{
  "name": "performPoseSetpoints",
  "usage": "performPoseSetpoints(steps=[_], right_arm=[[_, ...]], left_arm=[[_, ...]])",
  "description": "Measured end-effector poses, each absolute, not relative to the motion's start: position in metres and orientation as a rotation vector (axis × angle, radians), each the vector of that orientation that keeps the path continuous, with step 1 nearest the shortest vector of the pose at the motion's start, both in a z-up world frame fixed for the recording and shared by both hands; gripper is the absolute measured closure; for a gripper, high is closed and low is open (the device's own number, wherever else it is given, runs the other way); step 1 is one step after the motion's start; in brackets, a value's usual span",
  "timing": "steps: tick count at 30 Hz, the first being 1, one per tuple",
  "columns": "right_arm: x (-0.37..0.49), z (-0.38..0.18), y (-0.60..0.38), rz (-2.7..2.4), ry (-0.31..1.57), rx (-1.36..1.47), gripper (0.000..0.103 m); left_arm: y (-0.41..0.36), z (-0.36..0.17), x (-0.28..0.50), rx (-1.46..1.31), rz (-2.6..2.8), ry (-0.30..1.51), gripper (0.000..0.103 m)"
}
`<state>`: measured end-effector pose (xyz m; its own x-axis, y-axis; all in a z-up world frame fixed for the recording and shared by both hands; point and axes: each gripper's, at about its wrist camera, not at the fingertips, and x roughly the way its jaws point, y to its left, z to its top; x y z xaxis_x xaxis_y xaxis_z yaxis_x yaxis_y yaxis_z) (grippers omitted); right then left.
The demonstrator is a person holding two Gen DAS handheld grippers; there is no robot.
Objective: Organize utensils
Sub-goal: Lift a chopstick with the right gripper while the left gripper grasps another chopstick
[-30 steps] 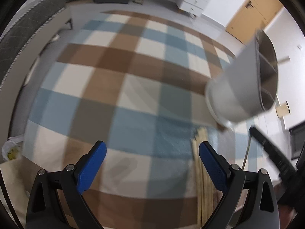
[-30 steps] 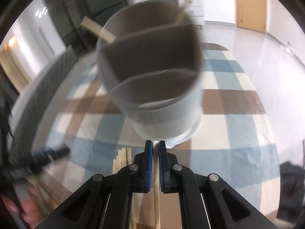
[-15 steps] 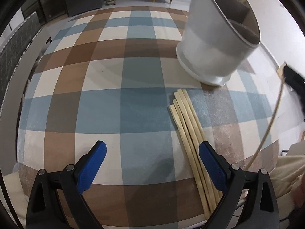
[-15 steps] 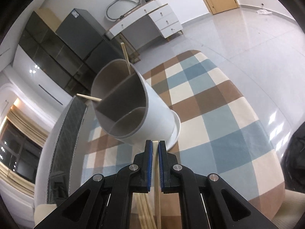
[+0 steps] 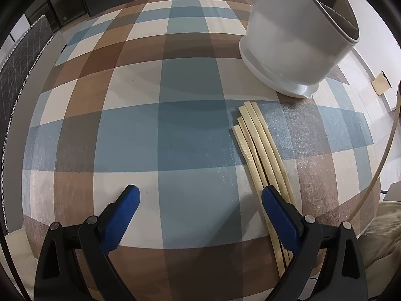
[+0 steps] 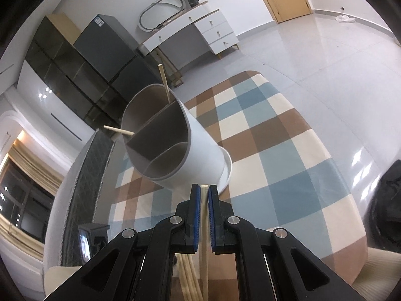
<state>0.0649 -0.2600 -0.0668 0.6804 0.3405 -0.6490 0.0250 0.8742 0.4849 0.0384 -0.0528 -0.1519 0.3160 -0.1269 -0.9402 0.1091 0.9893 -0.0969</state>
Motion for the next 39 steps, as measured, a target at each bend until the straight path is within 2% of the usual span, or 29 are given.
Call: performPoseSetpoints(steps=[14,18,23,25,29,34,37,38,39], right_arm=[[0.064,-0.067,-0.256,0.177,0.807,0.461,0.097],[0.065,-0.067,-0.254,0.178,0.807,0.459,0.097],[0.066,-0.065,-0.248,0.19,0.801,0.43,0.097],[0.066,-0.065,-0.247,0.191,0.798,0.421,0.097],[0.068,-0.064,-0.248,0.188,0.793,0.436,0.097],[0.072,-0.062,-0.247,0.189,0.792,0.443,0.097],[0.074,-0.058,-0.248,0.191,0.783,0.452,0.097],[0.074,-0.056,-0.248,0.19,0.779,0.45,0.097],[0.074,-0.053,-0.249,0.188,0.768,0.446,0.097]], left_arm=[[-0.053,-0.159,0.05,0.057,-0.164,1.301,0.008],[-0.041,-0.159,0.058,0.039,-0.144,1.293,0.015],[-0.033,-0.159,0.06,-0.005,-0.138,1.284,0.017],[-0.03,-0.158,0.063,-0.018,-0.133,1.279,0.021],[-0.032,-0.157,0.069,-0.01,-0.137,1.27,0.045],[-0.041,-0.153,0.083,0.022,-0.127,1.277,0.063],[-0.047,-0.15,0.089,0.015,-0.118,1.289,0.084],[-0.05,-0.151,0.092,0.008,-0.117,1.296,0.095],[-0.054,-0.151,0.094,0.008,-0.113,1.303,0.097]])
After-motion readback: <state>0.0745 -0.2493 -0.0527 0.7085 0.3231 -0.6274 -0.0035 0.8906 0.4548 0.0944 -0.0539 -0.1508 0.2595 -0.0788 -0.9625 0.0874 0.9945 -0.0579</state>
